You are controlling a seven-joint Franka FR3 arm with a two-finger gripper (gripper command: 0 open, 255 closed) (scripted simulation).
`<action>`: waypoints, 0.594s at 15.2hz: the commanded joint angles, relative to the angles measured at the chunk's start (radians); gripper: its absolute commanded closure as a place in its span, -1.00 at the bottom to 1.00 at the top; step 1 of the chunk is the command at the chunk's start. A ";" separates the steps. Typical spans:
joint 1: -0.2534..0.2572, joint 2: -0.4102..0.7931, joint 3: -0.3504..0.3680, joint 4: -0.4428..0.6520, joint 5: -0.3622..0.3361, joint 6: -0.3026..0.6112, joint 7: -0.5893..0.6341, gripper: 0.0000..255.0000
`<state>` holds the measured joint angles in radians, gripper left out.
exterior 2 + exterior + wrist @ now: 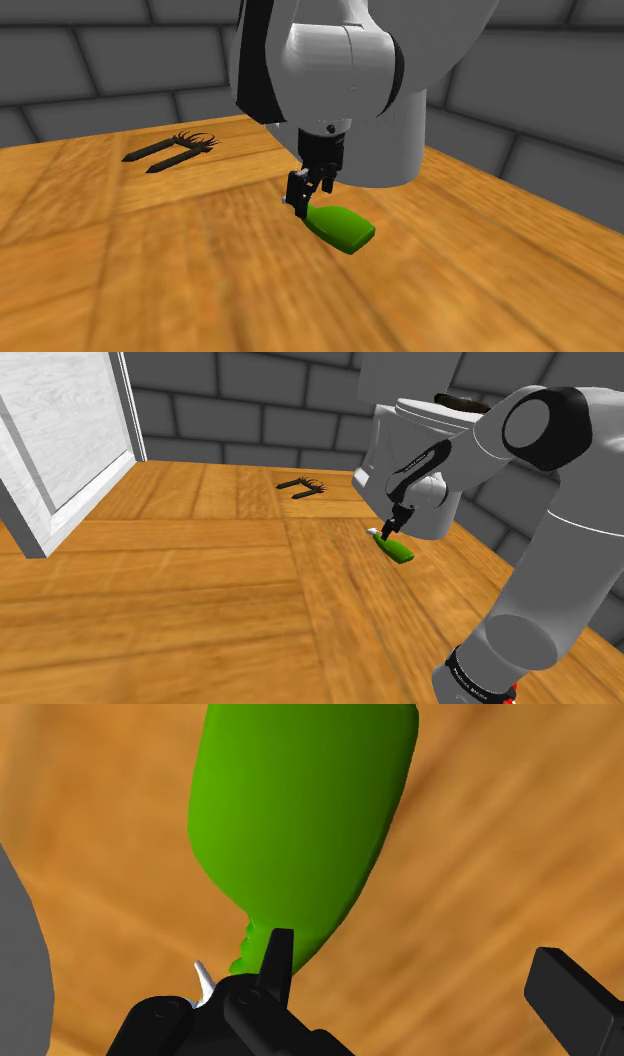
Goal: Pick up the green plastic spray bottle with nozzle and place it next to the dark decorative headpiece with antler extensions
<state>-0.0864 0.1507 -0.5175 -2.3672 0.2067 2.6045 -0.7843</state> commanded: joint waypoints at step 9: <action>-0.177 0.306 0.148 0.231 0.310 0.053 -0.285 -1.00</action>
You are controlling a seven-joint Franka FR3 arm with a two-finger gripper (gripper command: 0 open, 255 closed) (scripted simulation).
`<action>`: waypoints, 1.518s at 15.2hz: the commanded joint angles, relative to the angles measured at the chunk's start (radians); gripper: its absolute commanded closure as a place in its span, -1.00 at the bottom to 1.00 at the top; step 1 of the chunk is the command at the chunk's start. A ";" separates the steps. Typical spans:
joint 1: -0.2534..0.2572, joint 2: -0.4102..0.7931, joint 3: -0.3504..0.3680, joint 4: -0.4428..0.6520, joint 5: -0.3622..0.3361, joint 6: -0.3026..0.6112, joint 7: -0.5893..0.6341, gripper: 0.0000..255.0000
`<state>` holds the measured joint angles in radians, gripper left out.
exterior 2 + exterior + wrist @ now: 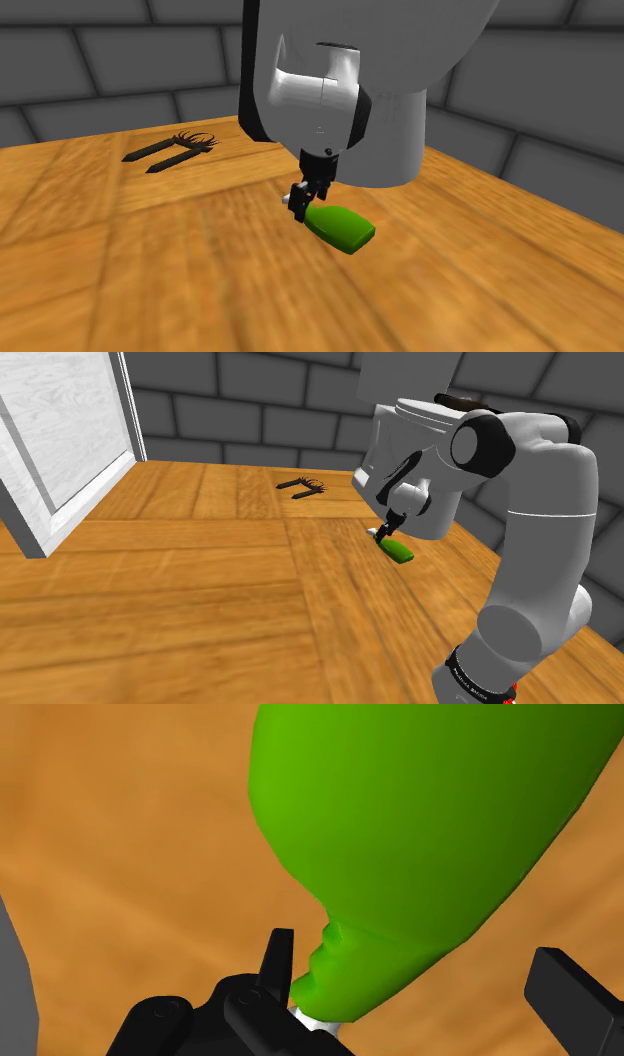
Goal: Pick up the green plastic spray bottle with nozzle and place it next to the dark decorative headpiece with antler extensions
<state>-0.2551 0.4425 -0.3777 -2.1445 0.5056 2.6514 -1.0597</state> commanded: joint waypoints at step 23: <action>-0.027 0.062 0.036 0.029 0.043 0.031 -0.031 1.00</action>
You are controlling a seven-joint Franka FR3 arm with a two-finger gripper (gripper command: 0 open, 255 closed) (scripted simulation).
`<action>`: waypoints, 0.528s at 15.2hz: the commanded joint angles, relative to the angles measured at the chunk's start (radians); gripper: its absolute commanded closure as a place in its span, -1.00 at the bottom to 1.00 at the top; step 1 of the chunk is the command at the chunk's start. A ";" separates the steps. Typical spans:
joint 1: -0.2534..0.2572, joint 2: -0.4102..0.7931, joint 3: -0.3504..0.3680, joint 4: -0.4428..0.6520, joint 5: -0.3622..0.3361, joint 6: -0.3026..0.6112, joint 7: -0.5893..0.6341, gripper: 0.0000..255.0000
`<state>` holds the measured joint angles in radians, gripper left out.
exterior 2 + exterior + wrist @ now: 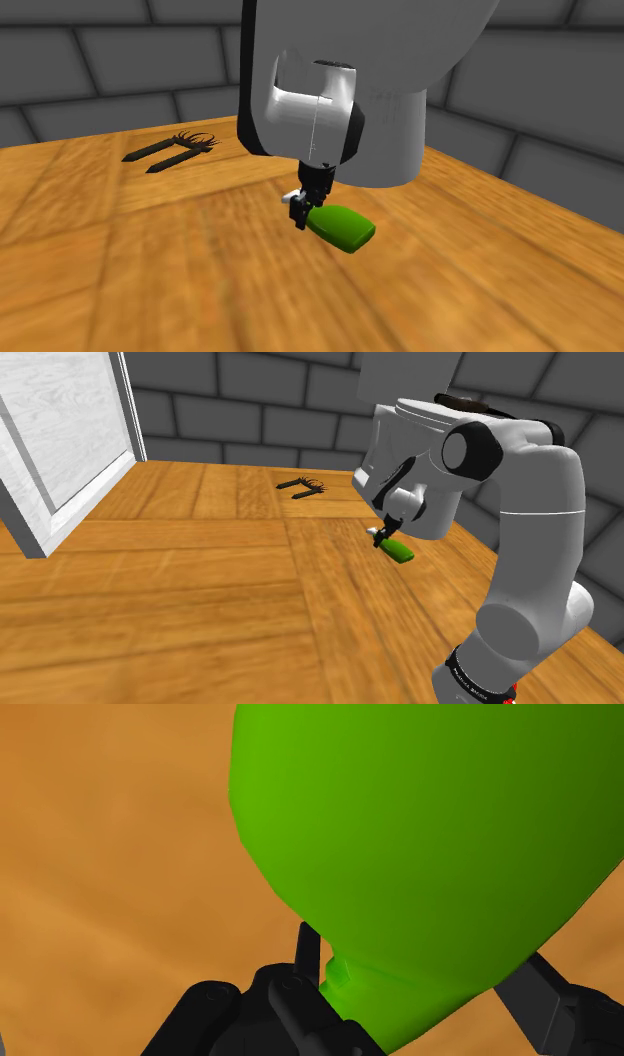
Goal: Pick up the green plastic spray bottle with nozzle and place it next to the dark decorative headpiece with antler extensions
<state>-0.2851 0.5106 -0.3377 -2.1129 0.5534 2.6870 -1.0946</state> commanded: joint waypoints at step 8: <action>0.048 -0.096 -0.064 -0.018 -0.081 -0.075 0.065 1.00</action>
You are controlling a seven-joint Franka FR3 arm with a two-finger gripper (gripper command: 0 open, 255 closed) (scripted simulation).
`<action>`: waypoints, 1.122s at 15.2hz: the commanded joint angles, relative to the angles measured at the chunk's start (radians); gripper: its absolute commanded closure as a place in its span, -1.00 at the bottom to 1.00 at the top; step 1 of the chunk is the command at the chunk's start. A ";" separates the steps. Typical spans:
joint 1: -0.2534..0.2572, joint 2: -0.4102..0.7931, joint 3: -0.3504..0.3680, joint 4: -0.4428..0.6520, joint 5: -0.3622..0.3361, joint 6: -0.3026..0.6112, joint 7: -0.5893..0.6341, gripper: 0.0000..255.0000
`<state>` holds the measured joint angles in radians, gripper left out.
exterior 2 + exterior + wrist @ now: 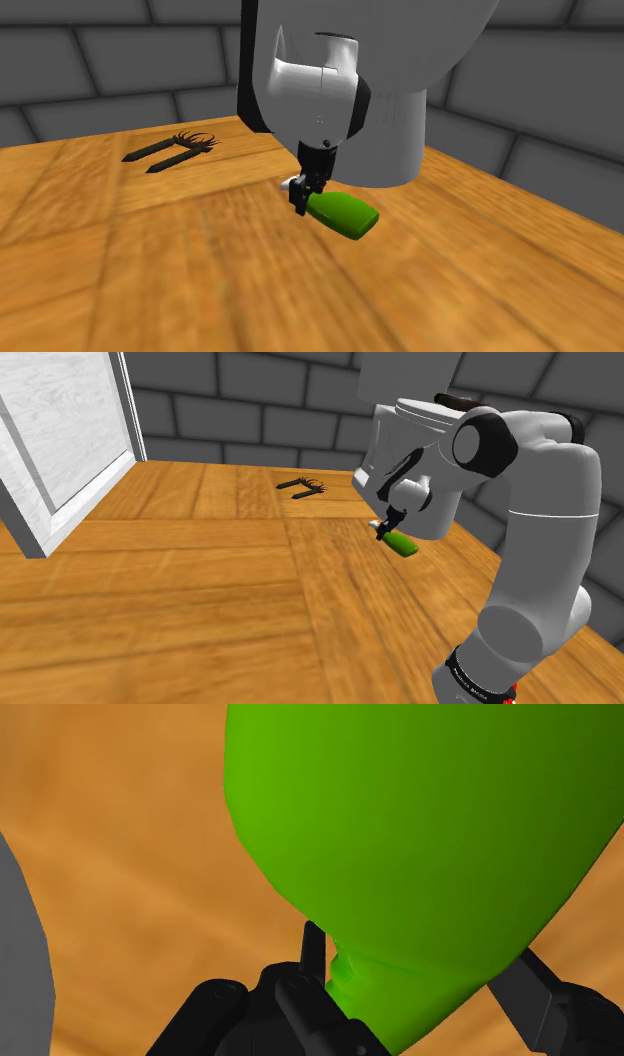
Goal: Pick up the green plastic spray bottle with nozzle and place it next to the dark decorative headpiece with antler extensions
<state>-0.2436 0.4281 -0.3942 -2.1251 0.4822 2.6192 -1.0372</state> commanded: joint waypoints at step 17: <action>0.073 0.032 -0.028 0.226 -0.094 -0.184 0.180 1.00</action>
<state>-0.1772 0.4349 -0.4292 -1.9343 0.3866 2.4455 -0.8772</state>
